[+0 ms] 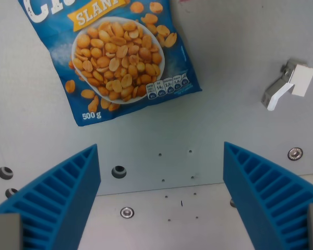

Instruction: Rotate around gripper negative z

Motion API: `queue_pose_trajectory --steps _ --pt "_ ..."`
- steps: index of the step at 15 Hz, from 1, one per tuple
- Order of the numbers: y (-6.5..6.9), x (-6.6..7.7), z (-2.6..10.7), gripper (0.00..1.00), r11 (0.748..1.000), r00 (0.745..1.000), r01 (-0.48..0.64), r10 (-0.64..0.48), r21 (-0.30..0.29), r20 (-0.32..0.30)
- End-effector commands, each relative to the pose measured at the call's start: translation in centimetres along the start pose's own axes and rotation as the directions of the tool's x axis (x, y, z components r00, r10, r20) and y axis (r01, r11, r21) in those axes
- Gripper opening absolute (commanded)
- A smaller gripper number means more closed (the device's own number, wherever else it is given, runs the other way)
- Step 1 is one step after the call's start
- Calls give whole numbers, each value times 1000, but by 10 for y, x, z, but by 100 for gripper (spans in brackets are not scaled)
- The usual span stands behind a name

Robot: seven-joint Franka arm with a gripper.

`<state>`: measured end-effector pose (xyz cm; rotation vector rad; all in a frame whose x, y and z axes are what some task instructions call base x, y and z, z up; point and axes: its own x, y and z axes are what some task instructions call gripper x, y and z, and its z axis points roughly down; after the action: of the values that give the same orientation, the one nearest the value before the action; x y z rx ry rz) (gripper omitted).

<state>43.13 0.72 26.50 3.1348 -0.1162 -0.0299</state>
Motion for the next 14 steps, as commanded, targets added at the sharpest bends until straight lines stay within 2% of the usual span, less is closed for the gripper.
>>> queue_pose_trajectory --steps 1,14 --pt "0 0 -3 100 1000 1000 13 -13 0 -7" --pt "0 0 -3 100 983 983 185 -185 -1 -7"
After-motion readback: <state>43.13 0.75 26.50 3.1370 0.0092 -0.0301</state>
